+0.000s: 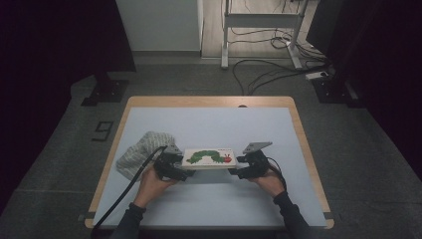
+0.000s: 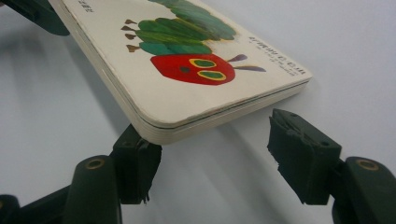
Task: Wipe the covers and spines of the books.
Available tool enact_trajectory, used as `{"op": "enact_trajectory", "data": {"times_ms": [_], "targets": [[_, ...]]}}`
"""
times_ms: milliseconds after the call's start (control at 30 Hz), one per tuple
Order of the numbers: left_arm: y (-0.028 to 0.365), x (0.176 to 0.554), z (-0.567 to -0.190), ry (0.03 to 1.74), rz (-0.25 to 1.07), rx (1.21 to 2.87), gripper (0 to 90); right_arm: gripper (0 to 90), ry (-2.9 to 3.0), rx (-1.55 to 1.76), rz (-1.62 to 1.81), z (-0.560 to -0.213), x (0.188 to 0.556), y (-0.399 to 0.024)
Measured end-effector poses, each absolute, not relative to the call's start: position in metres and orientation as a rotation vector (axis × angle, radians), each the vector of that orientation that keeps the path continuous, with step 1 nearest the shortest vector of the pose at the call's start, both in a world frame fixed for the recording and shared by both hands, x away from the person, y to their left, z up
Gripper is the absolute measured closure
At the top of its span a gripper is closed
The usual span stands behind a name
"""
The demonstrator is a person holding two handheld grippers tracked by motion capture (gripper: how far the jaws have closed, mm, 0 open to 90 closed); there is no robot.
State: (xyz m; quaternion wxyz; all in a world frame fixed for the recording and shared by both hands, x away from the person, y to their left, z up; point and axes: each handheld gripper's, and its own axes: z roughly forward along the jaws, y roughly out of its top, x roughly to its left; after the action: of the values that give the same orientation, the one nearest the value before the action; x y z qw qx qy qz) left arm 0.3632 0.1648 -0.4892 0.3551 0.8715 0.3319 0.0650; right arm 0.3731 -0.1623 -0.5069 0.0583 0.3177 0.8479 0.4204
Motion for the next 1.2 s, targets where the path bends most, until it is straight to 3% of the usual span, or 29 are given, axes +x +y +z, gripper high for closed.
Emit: {"op": "enact_trajectory", "data": {"times_ms": [1200], "targets": [[0.172,0.344,-0.513,0.85,0.219,2.324,37.2,38.2,2.604,0.856,1.203,-0.524,0.349,-0.151]]}}
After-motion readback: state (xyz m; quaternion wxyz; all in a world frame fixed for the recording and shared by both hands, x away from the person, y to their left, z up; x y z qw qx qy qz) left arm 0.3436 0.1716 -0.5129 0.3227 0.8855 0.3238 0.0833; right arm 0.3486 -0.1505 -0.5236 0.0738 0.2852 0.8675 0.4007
